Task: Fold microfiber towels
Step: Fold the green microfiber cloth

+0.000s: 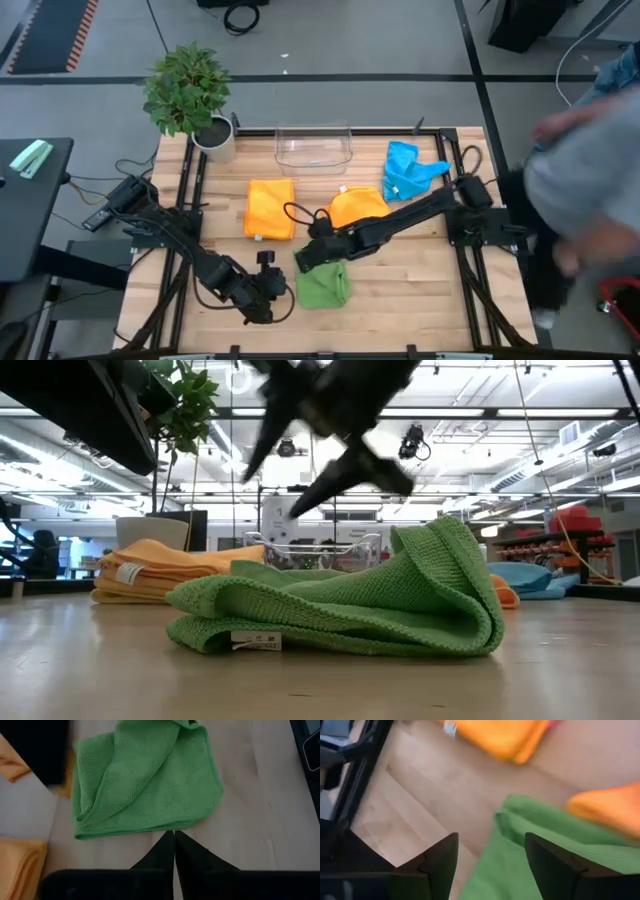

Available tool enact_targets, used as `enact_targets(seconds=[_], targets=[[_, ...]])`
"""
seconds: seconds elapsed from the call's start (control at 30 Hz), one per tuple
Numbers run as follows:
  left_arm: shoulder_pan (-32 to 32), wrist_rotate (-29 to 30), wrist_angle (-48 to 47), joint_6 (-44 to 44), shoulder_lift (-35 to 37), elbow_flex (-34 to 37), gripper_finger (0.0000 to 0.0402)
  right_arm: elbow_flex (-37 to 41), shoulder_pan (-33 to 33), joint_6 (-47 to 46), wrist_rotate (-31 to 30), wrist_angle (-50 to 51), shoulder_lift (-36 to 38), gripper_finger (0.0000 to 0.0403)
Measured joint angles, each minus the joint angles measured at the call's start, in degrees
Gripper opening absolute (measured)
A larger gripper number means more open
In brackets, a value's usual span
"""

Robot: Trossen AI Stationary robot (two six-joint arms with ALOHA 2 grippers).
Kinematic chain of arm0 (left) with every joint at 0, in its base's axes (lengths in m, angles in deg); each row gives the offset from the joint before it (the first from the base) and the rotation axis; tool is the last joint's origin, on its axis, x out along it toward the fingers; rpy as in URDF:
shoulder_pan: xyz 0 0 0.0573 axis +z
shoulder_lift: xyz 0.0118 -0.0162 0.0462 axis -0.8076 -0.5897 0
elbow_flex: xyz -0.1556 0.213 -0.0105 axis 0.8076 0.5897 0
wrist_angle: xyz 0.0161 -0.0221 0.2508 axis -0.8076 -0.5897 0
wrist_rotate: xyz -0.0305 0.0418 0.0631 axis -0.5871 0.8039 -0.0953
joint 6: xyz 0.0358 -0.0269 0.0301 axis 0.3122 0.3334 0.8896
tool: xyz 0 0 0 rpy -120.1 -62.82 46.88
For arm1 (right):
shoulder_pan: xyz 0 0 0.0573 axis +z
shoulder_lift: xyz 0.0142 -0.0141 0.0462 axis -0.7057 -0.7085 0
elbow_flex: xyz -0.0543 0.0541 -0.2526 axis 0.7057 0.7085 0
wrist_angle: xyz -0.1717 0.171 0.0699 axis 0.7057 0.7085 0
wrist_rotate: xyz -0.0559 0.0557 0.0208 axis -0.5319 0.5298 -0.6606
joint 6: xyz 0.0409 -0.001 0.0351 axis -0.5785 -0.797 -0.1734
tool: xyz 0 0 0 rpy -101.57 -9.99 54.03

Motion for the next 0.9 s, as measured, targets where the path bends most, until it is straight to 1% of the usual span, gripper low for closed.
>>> enact_targets(seconds=[0.07, 0.13, 0.2, 0.27, 0.37, 0.43, 0.5, 0.6, 0.67, 0.73, 0.83, 0.9], targets=[[0.02, 0.0, 0.01, 0.29, 0.0, 0.0, 0.0014, 0.0, 0.88, 0.09, -1.47, 6.29, 3.12, 0.0239], [0.25, 0.14, -0.02, 0.4, 0.0, 0.0, 0.001, 0.0, 3.69, -2.69, -4.25, 13.02, 6.01, 0.0238], [0.73, 0.82, 0.0, 0.52, -0.02, 0.0, 0.001, 0.81, 8.7, -8.8, -8.76, 18.31, 8.03, 0.0237], [1.42, 1.27, 0.25, 1.55, -0.02, 0.01, 0.0015, 2.97, 13.7, -17.79, -12.94, 21.14, 8.67, 0.0237], [2.71, 1.37, 1.83, 3.39, -0.02, 0.02, 0.0027, 6.76, 17.89, -29.76, -14.78, 20.2, 6.9, 0.0237], [3.56, 1.34, 3.36, 4.83, -0.02, 0.02, 0.0032, 8.35, 18.95, -34.45, -15.36, 17.92, 4.8, 0.0237], [4.43, 1.36, 4.93, 5.43, -0.02, 0.02, 0.0034, 8.98, 19.1, -35.26, -16.87, 16.07, 3.42, 0.0237], [5.67, 1.35, 6.33, 5.44, -0.02, 0.02, 0.0029, 8.6, 18.72, -34.72, -19.87, 15.35, 3.81, 0.0237], [6.31, 1.35, 6.97, 5.4, -0.02, 0.02, 0.0023, 8.55, 17.84, -33.97, -19.99, 15.2, 3.99, 0.0237], [6.87, 1.33, 7.38, 5.42, -0.02, 0.02, 0.0018, 8.63, 16.92, -32.71, -19.51, 14.62, 3.81, 0.0236], [7.39, 1.31, 7.47, 4.99, -0.02, 0.02, 0.0012, 8.66, 15.31, -31.78, -15.6, 13.57, 3.15, 0.0236], [7.48, 0.88, 7.63, 4.98, -0.02, 0.02, 0.0011, 8.8, 14.78, -31.62, -14.3, 12.83, 2.34, 0.0236]])
